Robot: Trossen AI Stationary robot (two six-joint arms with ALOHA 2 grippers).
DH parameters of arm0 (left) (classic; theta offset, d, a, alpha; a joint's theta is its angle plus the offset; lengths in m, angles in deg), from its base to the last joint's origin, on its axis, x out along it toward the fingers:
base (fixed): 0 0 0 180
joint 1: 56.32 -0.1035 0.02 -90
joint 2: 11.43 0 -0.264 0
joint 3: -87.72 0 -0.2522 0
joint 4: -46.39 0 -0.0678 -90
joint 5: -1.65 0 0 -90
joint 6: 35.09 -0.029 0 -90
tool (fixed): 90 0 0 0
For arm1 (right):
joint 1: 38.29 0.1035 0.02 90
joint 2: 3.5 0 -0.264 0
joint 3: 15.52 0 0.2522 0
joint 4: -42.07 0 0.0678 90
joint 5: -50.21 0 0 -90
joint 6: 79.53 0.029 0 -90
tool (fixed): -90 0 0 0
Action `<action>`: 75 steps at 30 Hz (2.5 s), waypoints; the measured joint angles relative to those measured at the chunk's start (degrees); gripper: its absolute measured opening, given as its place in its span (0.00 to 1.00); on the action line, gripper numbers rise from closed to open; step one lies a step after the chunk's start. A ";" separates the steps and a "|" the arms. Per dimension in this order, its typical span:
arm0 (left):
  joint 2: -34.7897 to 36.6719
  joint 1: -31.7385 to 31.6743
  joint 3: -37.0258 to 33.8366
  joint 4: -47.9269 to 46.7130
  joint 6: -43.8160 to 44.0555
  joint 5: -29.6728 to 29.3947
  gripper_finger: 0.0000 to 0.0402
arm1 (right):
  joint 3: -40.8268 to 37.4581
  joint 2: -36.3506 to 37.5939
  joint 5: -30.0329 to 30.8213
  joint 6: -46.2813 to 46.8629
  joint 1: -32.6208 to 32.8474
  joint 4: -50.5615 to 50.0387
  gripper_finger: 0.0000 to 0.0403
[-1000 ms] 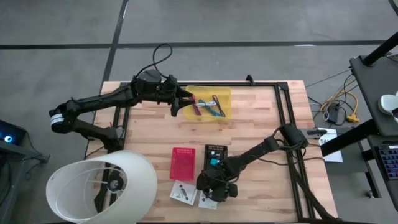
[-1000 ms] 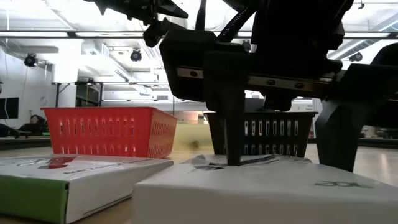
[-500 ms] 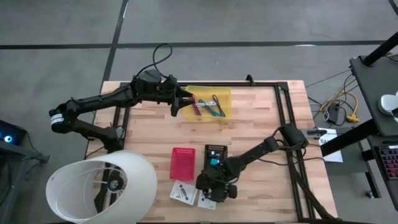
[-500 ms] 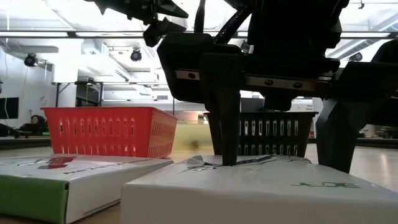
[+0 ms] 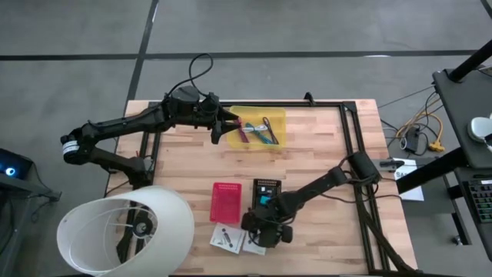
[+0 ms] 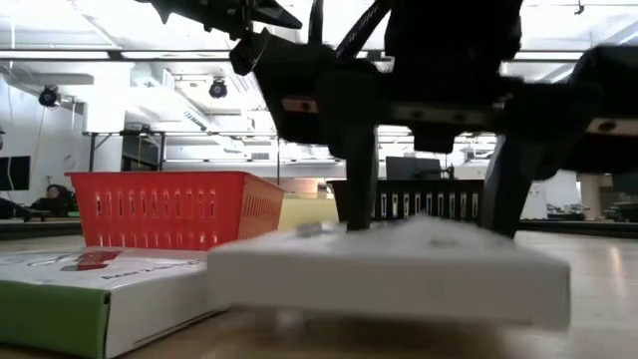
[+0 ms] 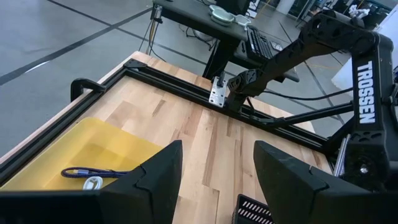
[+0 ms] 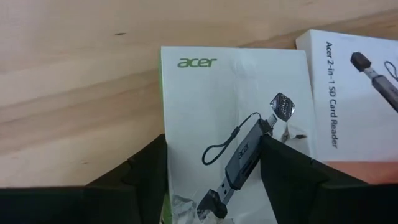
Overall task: Pick and place items into bin
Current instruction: Put the right card reader box into the red bin
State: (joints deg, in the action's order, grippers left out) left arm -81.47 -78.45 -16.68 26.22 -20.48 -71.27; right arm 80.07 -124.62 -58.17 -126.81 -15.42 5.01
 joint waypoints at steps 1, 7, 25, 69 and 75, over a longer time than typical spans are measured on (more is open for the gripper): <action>0.00 0.00 0.00 0.00 0.00 0.00 0.45 | 0.15 0.26 0.32 0.07 0.03 -0.72 0.50; 0.00 0.00 0.00 -0.01 0.00 0.00 0.45 | 0.19 1.42 0.80 1.44 0.08 -2.29 0.50; 1.38 0.00 0.02 -0.08 0.22 0.02 0.45 | 0.34 12.21 9.43 5.09 -4.14 -1.38 0.50; 1.21 0.22 0.02 1.38 24.04 2.25 0.45 | 0.36 29.98 59.29 25.85 -17.11 2.34 0.50; -0.04 0.66 0.07 7.69 24.09 2.16 0.45 | 0.32 29.79 59.09 24.54 -17.92 3.70 0.50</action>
State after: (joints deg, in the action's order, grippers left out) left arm -81.51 -77.79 -16.61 33.91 3.61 -69.10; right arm 80.39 -94.83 0.92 -102.28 -33.34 8.71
